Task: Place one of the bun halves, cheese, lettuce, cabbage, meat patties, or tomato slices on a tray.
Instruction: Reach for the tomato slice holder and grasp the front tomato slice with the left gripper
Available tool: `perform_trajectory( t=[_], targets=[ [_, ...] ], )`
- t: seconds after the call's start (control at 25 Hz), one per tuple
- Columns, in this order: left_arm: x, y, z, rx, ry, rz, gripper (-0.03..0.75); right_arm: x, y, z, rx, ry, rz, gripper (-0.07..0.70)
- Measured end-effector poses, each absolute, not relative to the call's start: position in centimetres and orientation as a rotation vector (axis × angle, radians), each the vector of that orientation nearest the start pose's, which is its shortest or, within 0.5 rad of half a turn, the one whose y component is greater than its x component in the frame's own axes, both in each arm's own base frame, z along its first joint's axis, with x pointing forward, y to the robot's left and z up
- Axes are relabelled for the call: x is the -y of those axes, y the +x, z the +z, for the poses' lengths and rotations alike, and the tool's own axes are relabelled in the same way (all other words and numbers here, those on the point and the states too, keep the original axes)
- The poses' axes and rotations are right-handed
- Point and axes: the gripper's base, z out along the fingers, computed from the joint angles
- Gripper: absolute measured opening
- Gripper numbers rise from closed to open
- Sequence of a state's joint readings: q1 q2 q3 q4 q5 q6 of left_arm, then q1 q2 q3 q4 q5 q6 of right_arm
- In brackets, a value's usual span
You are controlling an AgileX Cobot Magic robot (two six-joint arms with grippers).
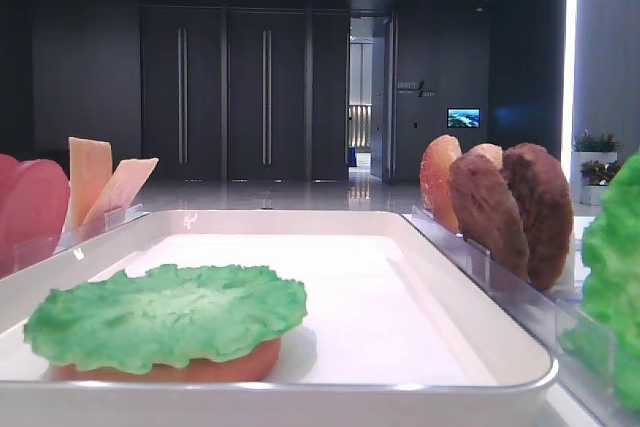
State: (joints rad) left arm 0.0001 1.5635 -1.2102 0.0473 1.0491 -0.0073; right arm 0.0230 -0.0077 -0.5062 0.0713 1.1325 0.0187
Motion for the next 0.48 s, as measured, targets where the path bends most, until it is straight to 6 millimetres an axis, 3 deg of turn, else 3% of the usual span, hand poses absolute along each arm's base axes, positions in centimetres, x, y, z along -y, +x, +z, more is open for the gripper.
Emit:
perform_trajectory(
  t=[0.28, 0.48],
  targets=[
    [0.1, 31.1, 26.9, -2.890, -0.092, 0.014, 0.471, -0.6, -1.0, 27.3, -2.102, -0.012, 0.111, 0.413],
    [2.5, 31.2, 27.0, -2.875, -0.079, -0.023, 0.471, -0.6, -1.0, 27.3, -2.102, -0.012, 0.111, 0.413]
  ],
)
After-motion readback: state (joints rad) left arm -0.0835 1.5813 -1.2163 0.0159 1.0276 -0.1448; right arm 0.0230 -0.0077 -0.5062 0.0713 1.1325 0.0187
